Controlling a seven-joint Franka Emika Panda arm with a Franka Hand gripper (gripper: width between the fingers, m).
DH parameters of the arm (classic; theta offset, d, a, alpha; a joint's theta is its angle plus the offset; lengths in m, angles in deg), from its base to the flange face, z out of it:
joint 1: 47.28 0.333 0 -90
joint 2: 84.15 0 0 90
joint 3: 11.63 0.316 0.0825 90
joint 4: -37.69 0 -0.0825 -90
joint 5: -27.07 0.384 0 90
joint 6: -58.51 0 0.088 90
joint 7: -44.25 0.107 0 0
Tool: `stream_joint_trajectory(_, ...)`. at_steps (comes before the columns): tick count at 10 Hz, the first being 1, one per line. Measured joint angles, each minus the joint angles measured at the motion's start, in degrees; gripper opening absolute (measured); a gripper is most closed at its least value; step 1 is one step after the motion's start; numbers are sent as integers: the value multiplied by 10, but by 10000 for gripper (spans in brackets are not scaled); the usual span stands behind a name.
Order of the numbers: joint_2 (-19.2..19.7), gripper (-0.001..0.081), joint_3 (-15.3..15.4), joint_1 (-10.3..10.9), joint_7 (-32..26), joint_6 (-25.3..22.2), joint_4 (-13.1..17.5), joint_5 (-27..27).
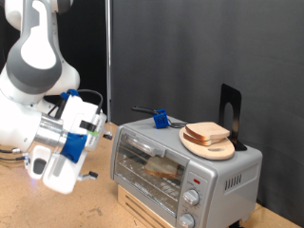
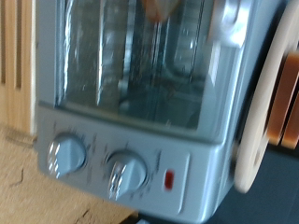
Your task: Make a piece of toast with the oven
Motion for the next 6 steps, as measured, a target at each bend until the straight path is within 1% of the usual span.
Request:
stream_joint_trajectory(4, 87, 682, 5, 0, 30, 35, 85, 32)
stream_joint_trajectory(5, 109, 682, 6, 1, 32, 54, 105, 44)
stream_joint_trajectory(6, 128, 682, 11, 3, 31, 96, 120, 67)
